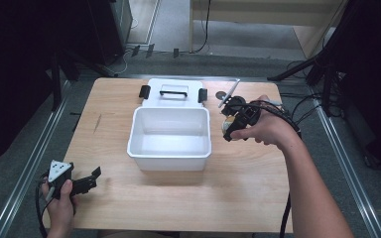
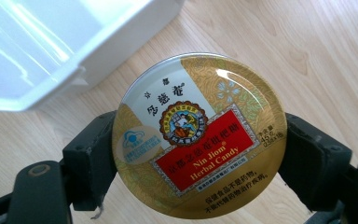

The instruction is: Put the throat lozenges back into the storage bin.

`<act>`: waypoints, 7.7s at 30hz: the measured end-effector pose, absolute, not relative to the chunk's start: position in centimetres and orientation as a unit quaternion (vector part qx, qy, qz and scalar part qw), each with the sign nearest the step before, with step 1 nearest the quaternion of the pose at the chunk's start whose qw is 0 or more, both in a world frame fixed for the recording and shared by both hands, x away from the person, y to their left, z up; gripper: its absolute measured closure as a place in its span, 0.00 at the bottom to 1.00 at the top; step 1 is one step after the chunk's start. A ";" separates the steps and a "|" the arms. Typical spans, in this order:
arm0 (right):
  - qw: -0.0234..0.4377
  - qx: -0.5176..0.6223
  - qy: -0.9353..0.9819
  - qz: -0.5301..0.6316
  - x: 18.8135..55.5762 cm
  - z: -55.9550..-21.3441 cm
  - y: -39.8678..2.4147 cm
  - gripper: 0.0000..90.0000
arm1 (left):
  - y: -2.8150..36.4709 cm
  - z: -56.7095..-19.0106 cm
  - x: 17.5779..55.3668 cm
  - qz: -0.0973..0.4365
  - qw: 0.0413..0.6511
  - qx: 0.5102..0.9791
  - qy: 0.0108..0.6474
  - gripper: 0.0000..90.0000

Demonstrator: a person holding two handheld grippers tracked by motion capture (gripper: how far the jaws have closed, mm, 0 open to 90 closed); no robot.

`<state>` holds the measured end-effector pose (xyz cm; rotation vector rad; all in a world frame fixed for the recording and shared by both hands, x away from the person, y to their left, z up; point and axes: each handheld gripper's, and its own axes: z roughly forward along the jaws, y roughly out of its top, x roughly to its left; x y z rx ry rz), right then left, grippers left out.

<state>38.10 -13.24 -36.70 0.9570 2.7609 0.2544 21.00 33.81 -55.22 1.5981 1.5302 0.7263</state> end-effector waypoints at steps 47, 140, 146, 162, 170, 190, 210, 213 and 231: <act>0.104 0.210 0.968 0.090 39.4 -37.5 -3.7 0.23 | 33.9 -55.2 21.2 0.280 0.393 0.631 0.608 0.00; 0.173 0.304 0.916 0.197 37.5 -36.8 -6.6 0.06 | 34.0 -55.3 21.2 0.279 0.395 0.630 0.608 0.00; 0.178 0.326 0.902 0.222 37.2 -36.5 -8.4 0.00 | 33.9 -55.3 21.2 0.279 0.395 0.629 0.609 0.00; 0.200 0.389 0.852 0.288 37.0 -37.3 -14.2 0.00 | 33.8 -55.2 21.2 0.282 0.391 0.631 0.608 0.00; 0.212 0.419 0.827 0.310 36.2 -39.0 -16.8 0.00 | 33.8 -55.2 21.2 0.283 0.390 0.630 0.608 0.00; 0.230 0.500 0.750 0.367 33.8 -45.1 -24.8 0.00 | 33.8 -55.2 21.1 0.287 0.388 0.630 0.608 0.00; 0.245 0.561 0.695 0.377 28.7 -51.5 -31.4 0.03 | 33.8 -55.2 21.1 0.286 0.390 0.631 0.607 0.00; 0.246 0.570 0.691 0.369 27.9 -52.3 -31.9 0.03 | 33.8 -55.2 21.1 0.287 0.389 0.631 0.607 0.00; 0.258 0.597 0.666 0.366 23.9 -54.1 -34.3 0.06 | 33.8 -55.2 21.1 0.288 0.388 0.630 0.608 0.00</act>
